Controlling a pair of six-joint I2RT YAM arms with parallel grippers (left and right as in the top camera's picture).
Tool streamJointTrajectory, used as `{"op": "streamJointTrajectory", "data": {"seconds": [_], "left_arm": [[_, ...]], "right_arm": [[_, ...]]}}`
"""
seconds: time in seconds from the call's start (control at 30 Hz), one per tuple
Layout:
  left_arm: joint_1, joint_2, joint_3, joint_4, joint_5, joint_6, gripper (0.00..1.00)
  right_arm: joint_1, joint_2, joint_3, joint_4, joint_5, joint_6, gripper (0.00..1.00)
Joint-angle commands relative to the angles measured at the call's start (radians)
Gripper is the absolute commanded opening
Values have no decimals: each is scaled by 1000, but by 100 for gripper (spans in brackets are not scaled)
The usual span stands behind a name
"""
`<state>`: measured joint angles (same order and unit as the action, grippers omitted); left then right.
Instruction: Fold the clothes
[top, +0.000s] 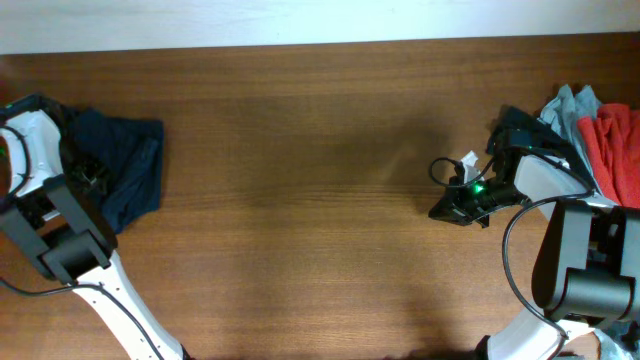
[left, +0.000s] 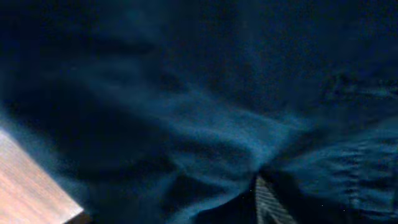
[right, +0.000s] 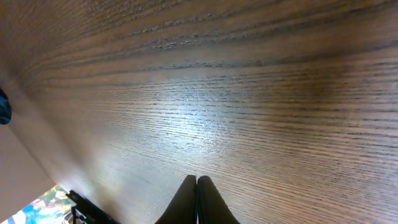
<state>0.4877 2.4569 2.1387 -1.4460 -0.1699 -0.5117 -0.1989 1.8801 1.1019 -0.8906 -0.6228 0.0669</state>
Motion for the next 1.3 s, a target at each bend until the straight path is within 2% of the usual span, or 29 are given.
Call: {"op": "streamJointTrajectory", "data": {"seconds": [0.0, 0.03, 0.07, 0.27, 0.47, 0.57, 0.67, 0.8, 0.9, 1.03, 1.27], "left_arm": [[4, -35, -49, -3, 20, 9, 32], [4, -35, -60, -2, 24, 8, 24], [4, -35, -74, 0, 30, 6, 21], [-10, -35, -199, 14, 89, 5, 20], [-48, -35, -246, -3, 129, 6, 22], [-76, -35, -246, 0, 161, 5, 29], [-83, -42, -239, 21, 238, 4, 30], [-59, -97, -198, 10, 253, 6, 31], [-39, -162, -156, 10, 253, 36, 38], [-16, -287, -127, 10, 252, 92, 58], [-18, -374, -128, 81, 152, 129, 64]], "right_arm": [[9, -25, -8, -5, -13, -11, 6], [9, -25, -8, -5, -13, -11, 6], [9, -25, -8, -4, -13, -11, 6], [9, -25, -8, -4, -13, -11, 6], [9, -25, -8, -4, -13, -11, 6], [9, -25, -8, -4, -13, -11, 6], [9, -25, -8, -9, -13, -11, 6], [9, -25, -8, -23, -13, -16, 6], [9, -25, -8, -30, -6, -38, 6], [9, -25, -8, -30, 6, -37, 6], [9, -25, -8, -34, 6, -37, 7]]}}
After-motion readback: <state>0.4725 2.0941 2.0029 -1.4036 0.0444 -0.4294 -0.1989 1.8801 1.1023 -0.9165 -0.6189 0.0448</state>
